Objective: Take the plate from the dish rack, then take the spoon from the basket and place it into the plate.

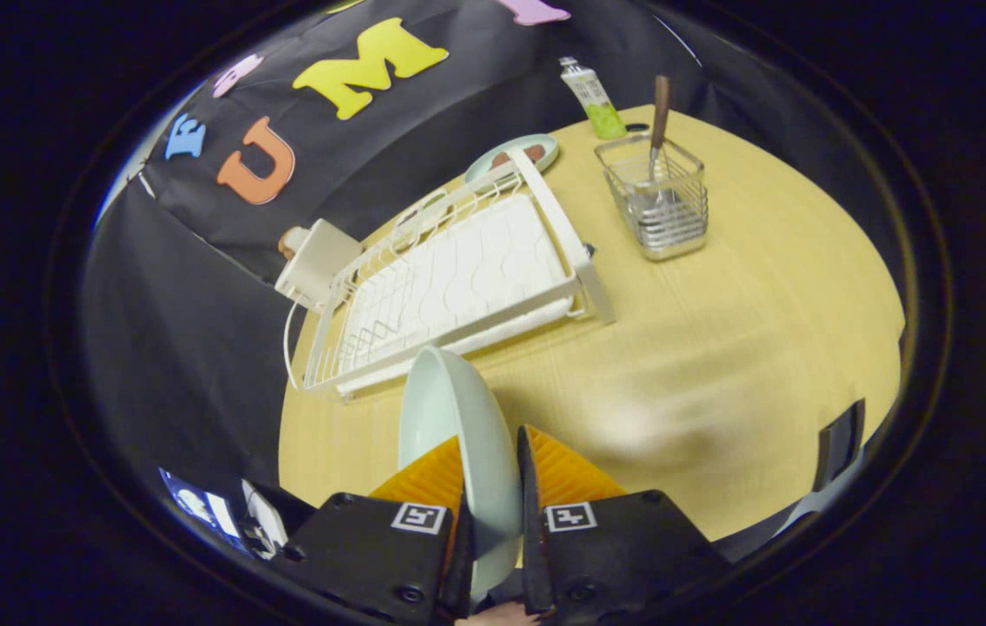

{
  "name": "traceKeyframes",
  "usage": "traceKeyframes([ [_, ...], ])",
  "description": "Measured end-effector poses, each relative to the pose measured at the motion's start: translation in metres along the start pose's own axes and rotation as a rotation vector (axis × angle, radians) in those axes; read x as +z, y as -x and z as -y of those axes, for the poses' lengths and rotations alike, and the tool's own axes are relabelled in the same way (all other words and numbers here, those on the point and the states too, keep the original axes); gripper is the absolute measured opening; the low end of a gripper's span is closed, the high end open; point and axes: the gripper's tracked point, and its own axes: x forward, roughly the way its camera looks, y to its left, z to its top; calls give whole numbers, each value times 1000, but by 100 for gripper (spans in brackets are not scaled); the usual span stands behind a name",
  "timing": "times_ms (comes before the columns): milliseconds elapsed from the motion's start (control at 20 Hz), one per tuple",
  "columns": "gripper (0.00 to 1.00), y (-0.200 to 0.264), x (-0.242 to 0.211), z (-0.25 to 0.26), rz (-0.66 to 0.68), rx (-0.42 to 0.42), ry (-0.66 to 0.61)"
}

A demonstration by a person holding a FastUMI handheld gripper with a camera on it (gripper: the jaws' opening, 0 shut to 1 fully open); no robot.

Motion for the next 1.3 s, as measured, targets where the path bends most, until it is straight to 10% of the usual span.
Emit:
traceKeyframes([
  [450,31,-27,-1,21,-18,109,-71],
  [800,52,-14,16,37,84,80,-16],
  [1000,59,15,36,43,289,10,140],
  [1300,100,102,85,46,748,-168,421],
])
